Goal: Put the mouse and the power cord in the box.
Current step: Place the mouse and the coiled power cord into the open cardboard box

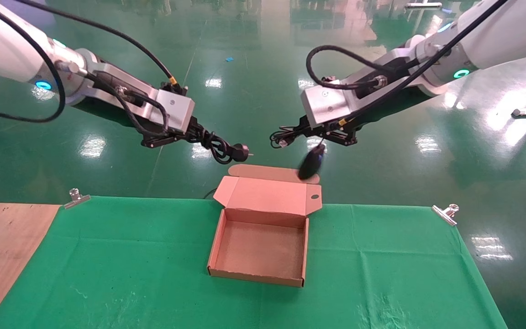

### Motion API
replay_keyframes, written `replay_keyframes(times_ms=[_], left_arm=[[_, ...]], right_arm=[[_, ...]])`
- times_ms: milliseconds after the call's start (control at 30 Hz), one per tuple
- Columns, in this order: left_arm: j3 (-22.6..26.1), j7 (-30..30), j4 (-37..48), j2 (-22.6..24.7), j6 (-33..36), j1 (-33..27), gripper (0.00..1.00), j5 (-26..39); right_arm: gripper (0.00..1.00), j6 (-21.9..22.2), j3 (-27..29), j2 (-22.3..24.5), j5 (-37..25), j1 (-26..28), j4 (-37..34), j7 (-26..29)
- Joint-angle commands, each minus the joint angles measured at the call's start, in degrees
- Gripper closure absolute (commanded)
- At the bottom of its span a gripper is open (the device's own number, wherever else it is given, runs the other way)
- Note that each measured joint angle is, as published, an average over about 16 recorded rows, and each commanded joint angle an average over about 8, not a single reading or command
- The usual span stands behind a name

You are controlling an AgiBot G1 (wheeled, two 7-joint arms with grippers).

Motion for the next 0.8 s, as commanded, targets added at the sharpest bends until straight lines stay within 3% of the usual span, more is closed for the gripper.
replay_keyframes(times_ms=[33, 367, 567, 800], left_arm=[[-0.02, 0.29, 0.42, 0.28, -0.31, 0.2, 1.0, -0.05], [-5.34, 10.79, -1.64, -0.05, -8.04, 9.23, 1.0, -7.91], [-8.95, 14.95, -4.27, 1.1, -19.78, 18.03, 1.0, -13.12], [-10.0, 17.0, -16.23, 1.91, -34.88, 32.37, 1.0, -16.81]], right_arm=[[1.0, 0.37, 0.01, -0.1, 0.29, -0.38, 0.39, 0.19], [1.0, -1.13, -0.14, 0.87, 1.25, -0.69, -0.2, -0.37], [1.0, -2.79, -0.05, 1.66, 1.65, -1.17, -1.77, -1.55], [1.0, -4.31, 0.0, 1.89, 1.93, -2.62, -2.99, -2.73]])
